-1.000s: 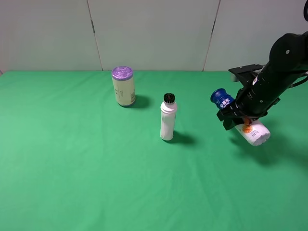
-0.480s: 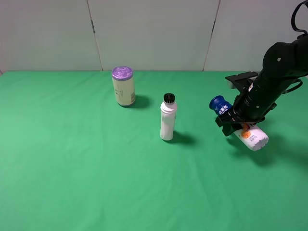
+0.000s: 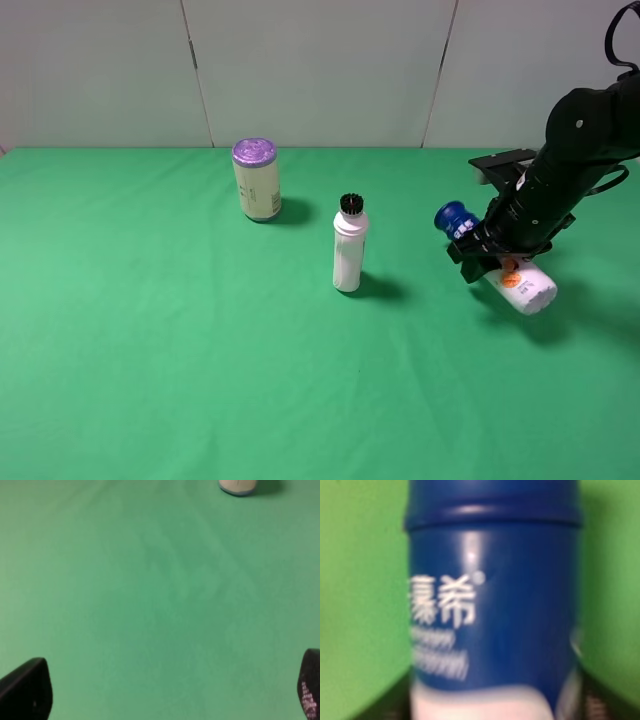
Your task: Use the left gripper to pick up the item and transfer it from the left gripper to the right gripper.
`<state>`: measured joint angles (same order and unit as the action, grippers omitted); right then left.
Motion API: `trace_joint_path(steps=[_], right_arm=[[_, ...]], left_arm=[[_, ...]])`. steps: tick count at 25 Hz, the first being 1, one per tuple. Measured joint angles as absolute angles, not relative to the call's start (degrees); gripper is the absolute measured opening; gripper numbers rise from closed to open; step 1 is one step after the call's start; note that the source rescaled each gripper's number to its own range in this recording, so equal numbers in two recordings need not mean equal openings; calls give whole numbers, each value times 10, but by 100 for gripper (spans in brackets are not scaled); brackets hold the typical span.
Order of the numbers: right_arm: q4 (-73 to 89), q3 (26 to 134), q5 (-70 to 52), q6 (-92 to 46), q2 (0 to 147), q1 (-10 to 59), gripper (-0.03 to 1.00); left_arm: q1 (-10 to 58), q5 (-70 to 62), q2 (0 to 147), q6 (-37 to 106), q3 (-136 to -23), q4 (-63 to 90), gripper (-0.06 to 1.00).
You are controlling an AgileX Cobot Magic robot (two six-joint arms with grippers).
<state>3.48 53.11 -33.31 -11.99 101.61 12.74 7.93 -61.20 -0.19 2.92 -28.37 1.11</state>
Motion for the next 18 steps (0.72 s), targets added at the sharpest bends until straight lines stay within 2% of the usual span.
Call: trace_joint_path(steps=[1, 2, 4, 9, 18], right_arm=[[34, 531, -332, -117, 1016, 127, 63], [33, 532, -332, -114, 1016, 127, 78], [33, 532, -333, -111, 1016, 127, 92], [32, 532, -333, -109, 1016, 127, 100], [31, 533, -334, -109, 1016, 127, 100]], left_arm=[[79, -612, -2, 29, -284, 11, 100], [79, -612, -2, 29, -284, 11, 100], [79, -612, -2, 29, -284, 11, 100], [79, -612, -2, 29, -284, 11, 100], [79, -612, -2, 29, -284, 11, 100]])
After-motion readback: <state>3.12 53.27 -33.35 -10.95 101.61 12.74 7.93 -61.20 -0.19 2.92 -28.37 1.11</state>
